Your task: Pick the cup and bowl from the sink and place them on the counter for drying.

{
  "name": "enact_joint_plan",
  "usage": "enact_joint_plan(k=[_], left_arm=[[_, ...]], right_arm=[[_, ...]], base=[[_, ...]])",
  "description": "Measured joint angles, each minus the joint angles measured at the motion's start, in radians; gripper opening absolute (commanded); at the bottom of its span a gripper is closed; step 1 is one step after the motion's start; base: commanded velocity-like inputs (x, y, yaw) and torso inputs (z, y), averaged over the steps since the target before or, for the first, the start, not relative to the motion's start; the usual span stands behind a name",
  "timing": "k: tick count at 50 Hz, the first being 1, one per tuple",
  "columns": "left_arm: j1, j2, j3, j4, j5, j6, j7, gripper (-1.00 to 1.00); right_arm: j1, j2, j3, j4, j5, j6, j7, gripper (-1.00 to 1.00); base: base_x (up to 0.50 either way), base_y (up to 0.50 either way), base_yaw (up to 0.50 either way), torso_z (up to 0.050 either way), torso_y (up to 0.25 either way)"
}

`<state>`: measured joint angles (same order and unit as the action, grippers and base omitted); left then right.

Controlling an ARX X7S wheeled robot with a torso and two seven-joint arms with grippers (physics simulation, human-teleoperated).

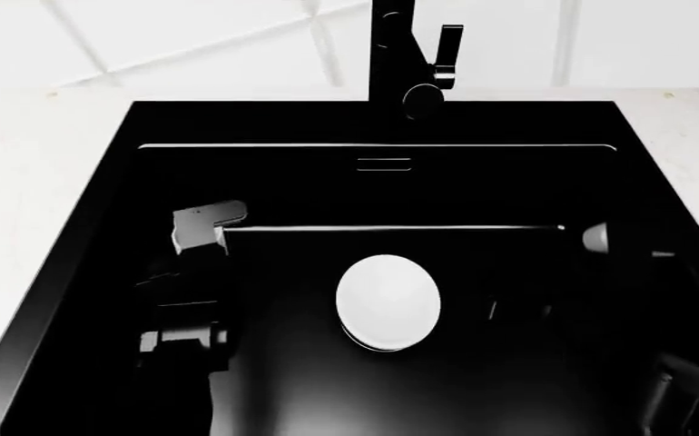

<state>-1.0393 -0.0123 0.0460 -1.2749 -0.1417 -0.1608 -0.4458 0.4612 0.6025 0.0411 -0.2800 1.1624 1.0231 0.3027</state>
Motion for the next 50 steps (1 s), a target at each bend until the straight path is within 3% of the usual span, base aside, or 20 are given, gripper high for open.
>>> enact_joint_plan(k=[8, 20, 39, 50], left_arm=[[0.051, -0.071, 0.247, 0.294, -0.231, -0.191, -0.037, -1.0], [0.105, -0.233, 0.384, 0.824, -0.482, -0.55, -0.091, -1.0], [0.046, -0.432, 0.324, 1.295, -0.812, -0.994, -0.181, -1.0], [0.004, -0.489, 0.266, 1.373, -0.918, -1.111, -0.219, -1.0]], right_arm=[[0.052, 0.003, 0.006, 0.033, 0.067, 0.061, 0.041, 1.0], [0.114, -0.006, 0.017, 0.102, 0.173, 0.139, 0.112, 1.0], [0.36, -0.045, -0.088, 0.365, 0.177, 0.224, 0.109, 1.0], [0.627, -0.104, -0.291, 0.708, 0.03, 0.24, -0.103, 1.0]], base=[[0.0, 0.0, 0.0, 0.0, 0.0], [0.0, 0.0, 0.0, 0.0, 0.0], [0.0, 0.0, 0.0, 0.0, 0.0], [0.0, 0.0, 0.0, 0.0, 0.0]])
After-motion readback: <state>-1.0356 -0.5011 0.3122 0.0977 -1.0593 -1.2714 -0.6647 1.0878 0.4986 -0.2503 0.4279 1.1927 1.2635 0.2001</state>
